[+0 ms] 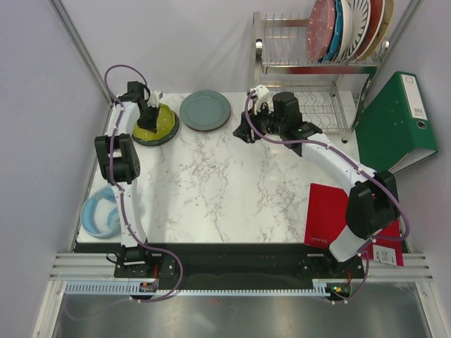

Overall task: Load the plates into the dish rack
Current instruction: Move the plate to the center of the board.

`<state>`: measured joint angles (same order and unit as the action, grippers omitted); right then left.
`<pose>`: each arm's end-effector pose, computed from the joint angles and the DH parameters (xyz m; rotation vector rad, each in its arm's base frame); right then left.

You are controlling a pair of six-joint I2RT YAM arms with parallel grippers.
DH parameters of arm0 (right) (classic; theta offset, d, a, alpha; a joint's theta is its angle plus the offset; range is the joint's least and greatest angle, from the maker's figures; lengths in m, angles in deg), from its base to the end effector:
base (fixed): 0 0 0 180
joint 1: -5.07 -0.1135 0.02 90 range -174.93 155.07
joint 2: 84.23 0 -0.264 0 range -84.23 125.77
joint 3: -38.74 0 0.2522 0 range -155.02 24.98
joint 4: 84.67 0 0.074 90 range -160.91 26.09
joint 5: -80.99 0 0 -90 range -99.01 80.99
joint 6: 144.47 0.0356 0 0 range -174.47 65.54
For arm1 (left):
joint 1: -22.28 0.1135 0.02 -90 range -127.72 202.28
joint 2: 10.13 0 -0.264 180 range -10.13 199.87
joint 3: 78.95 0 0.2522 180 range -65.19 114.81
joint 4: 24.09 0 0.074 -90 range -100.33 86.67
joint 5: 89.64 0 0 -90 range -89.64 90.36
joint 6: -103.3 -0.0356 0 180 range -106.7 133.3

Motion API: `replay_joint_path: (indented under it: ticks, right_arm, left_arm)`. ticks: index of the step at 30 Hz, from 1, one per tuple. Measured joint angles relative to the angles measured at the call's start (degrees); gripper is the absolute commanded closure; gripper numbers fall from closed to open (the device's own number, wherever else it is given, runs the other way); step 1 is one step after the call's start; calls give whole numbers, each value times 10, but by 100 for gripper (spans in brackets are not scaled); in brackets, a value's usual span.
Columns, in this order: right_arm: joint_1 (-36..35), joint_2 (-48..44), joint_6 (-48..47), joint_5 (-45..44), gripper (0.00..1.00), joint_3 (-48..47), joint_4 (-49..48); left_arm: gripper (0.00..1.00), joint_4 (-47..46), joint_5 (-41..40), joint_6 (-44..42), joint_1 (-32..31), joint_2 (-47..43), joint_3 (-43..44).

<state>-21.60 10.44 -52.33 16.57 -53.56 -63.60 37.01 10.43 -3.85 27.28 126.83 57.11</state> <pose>0.3424 0.1892 0.3240 -0.7146 1.8871 0.7647 0.5149 0.0388 0.1934 0.3355 2.6069 -0.1013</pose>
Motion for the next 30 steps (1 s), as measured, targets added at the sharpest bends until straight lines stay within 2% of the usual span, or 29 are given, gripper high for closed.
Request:
replay_joint_path:
  ticks: [10,17,30]
  right_arm:
    - [0,0,-2,0,36,20,0]
    - [0,0,-2,0,36,30,3]
    - [-1,0,-7,0,35,36,5]
  left_arm:
    - [98,14,-10,-35,-8,12,11]
    - [98,-14,-4,-69,-32,-47,-94]
    - [98,-18,45,-77,-116,-102,-184]
